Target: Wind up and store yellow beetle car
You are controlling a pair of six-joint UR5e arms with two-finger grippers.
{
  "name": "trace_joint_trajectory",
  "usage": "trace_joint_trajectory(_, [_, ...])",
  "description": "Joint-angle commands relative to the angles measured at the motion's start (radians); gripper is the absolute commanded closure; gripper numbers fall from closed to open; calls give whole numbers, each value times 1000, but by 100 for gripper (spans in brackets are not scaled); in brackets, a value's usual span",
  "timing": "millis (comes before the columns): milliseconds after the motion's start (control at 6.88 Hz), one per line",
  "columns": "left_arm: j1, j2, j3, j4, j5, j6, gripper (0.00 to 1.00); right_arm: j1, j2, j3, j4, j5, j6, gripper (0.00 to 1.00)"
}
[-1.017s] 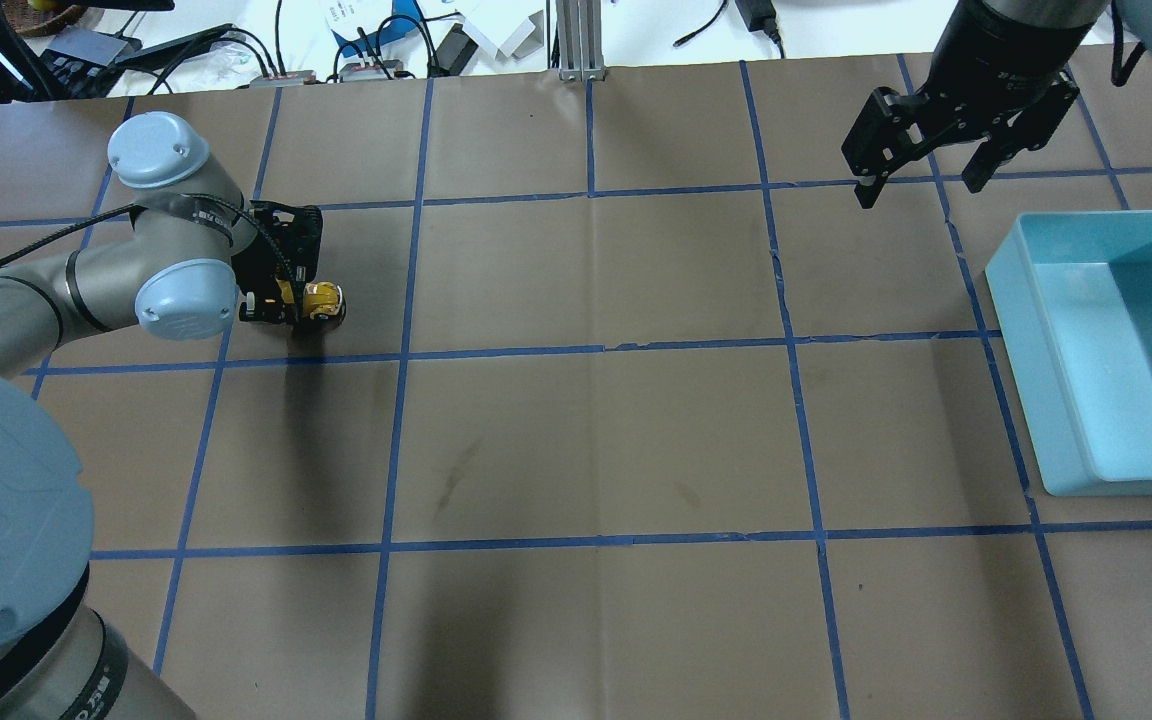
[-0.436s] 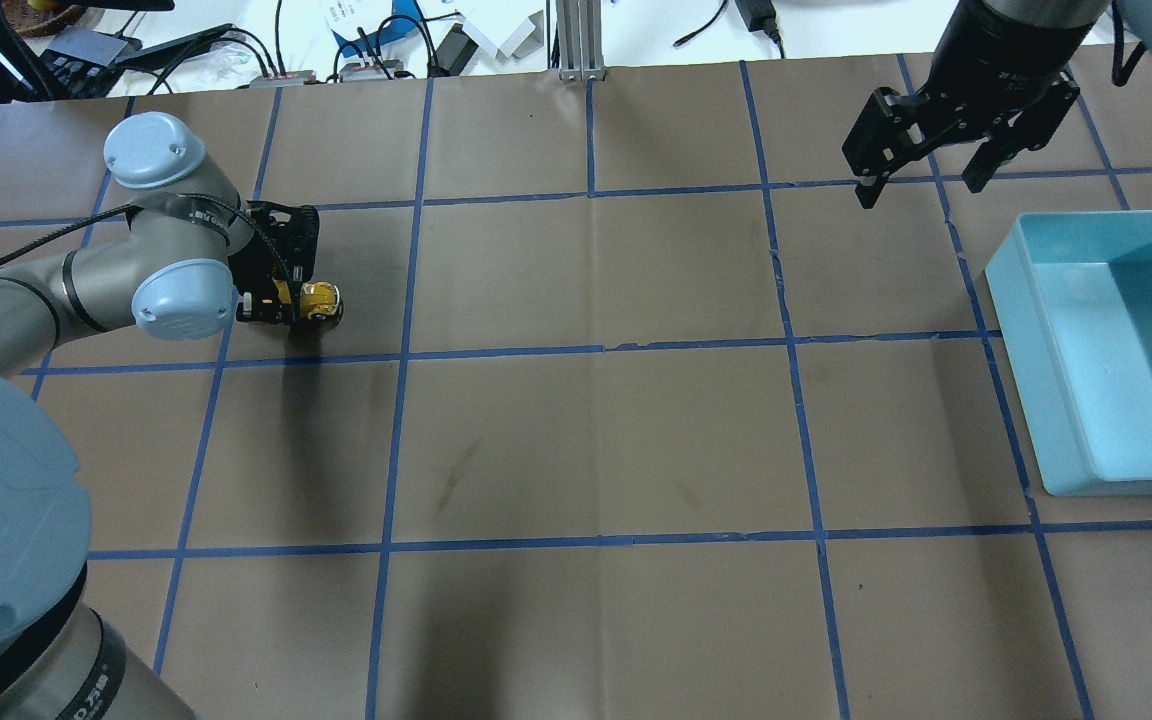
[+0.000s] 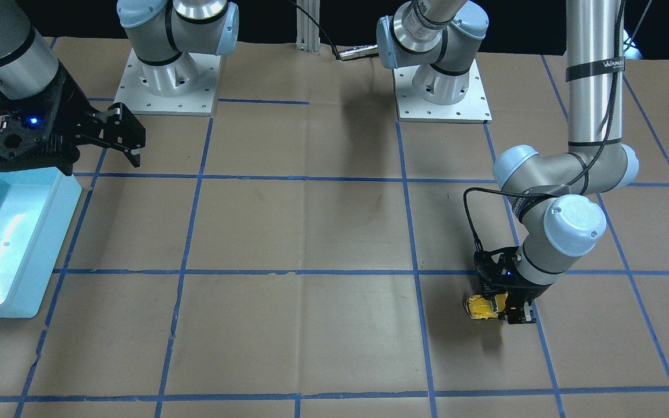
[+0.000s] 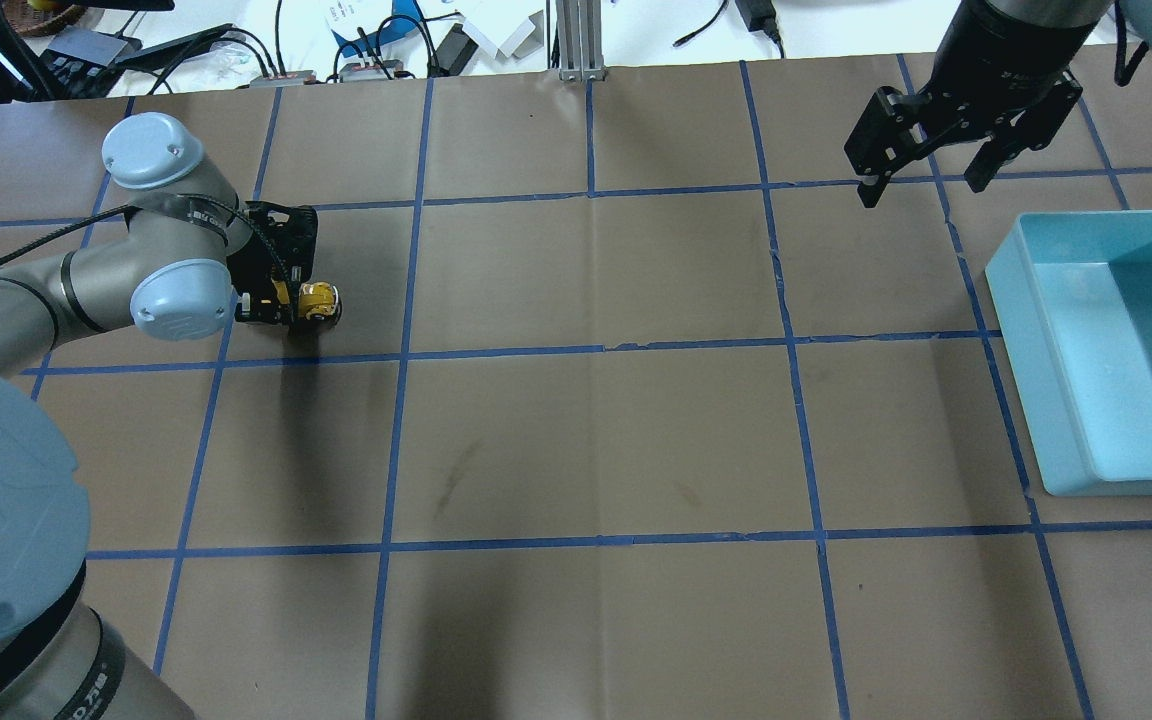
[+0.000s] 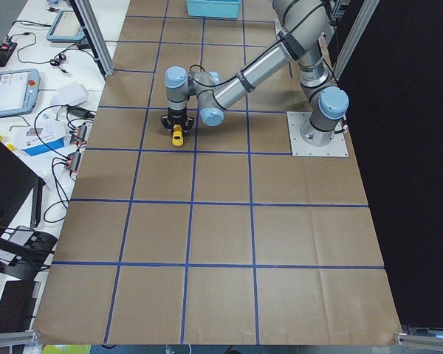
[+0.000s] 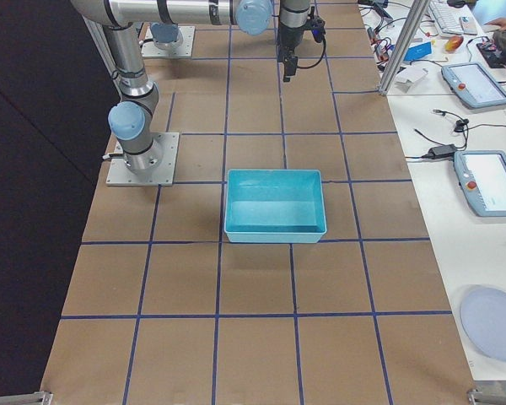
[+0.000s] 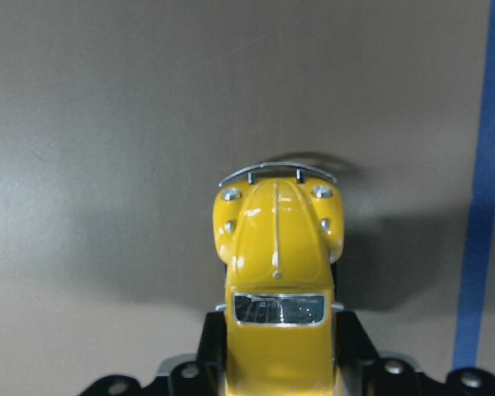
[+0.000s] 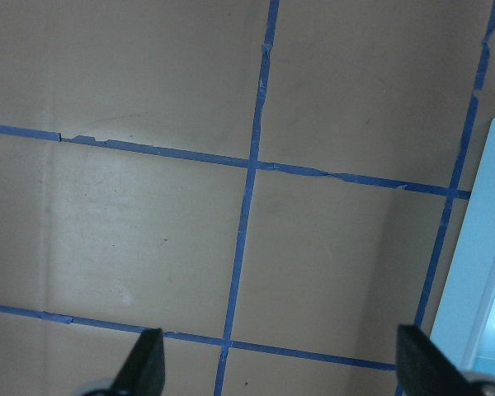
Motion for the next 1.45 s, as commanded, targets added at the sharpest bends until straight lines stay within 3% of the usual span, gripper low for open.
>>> trace_joint_trajectory(0, [10, 0, 0, 0, -3, 0, 100, 3, -1, 0, 0, 0, 3, 0])
trace_joint_trajectory(1308, [30, 0, -2, 0, -5, 31, 100, 6, -4, 0, 2, 3, 5, 0])
